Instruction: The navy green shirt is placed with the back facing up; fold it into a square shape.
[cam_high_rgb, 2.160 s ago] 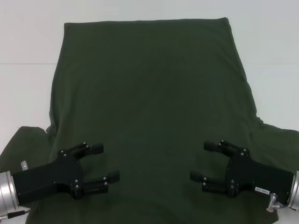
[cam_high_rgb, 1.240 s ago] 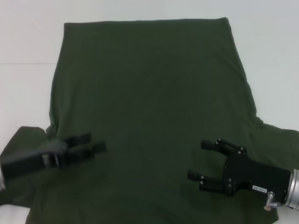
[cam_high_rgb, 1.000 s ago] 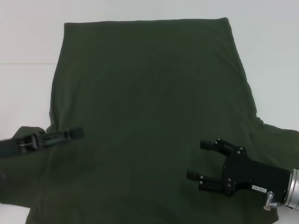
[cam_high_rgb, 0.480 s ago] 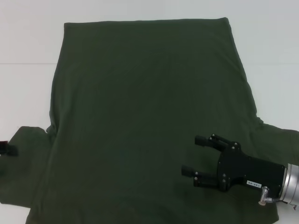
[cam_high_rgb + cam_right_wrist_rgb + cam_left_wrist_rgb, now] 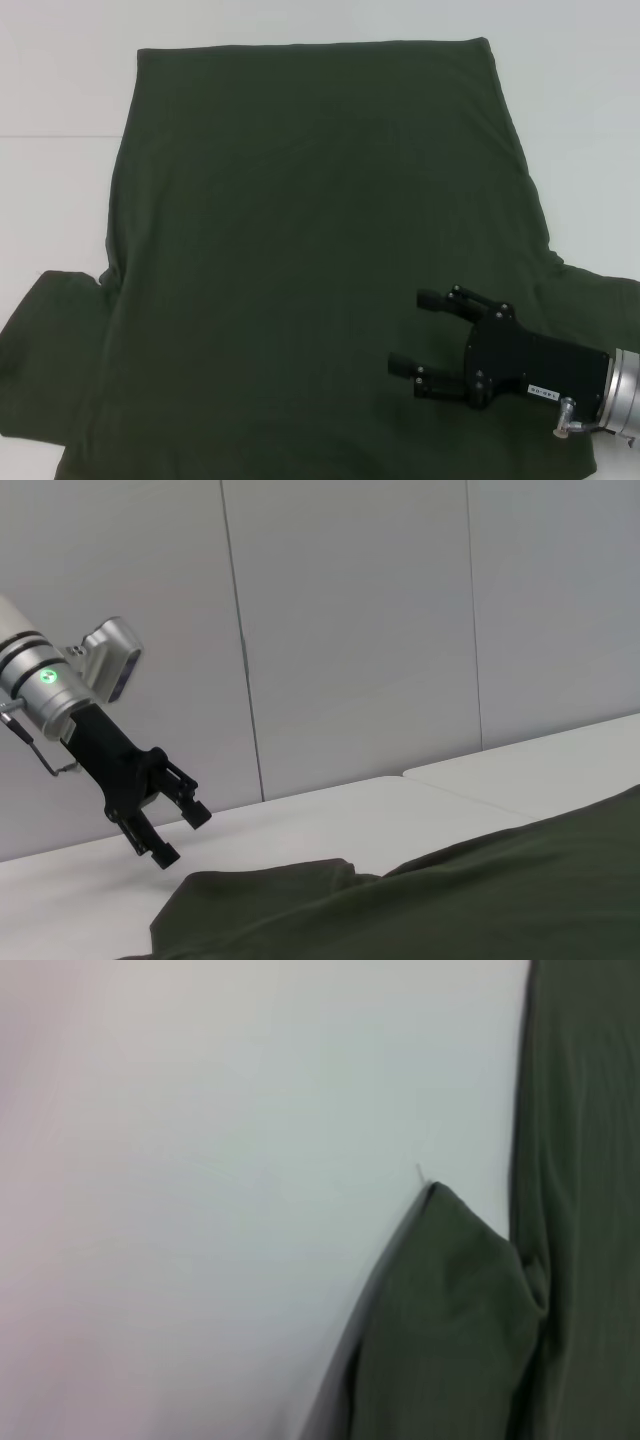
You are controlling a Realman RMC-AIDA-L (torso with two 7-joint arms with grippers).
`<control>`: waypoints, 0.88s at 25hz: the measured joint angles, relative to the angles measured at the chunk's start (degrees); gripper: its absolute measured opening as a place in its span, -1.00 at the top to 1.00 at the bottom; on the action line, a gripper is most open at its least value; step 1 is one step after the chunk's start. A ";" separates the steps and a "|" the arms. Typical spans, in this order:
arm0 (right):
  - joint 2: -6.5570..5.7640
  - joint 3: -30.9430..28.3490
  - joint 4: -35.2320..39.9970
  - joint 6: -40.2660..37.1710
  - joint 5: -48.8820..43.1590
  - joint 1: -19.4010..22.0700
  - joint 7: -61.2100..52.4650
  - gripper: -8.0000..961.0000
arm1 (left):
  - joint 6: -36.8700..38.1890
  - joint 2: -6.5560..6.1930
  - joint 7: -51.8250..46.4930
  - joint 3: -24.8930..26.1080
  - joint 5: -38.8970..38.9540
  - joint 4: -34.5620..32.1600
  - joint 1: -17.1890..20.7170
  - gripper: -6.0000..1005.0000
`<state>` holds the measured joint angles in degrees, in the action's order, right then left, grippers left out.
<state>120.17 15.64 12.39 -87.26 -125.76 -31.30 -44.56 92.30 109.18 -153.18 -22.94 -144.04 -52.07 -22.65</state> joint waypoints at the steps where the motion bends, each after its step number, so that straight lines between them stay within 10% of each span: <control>1: 0.00 0.00 0.00 0.00 0.00 -0.06 0.00 -0.96 | -0.36 -0.07 0.08 -0.01 0.00 0.51 -0.04 -0.80; 22: 0.05 0.00 0.00 -0.07 0.08 0.01 0.00 -0.96 | -5.37 -0.65 1.09 -0.53 -1.51 6.88 -1.02 -0.80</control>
<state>120.22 15.64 12.39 -87.33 -125.68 -31.29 -44.56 86.93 108.54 -152.09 -23.47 -145.55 -45.19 -23.66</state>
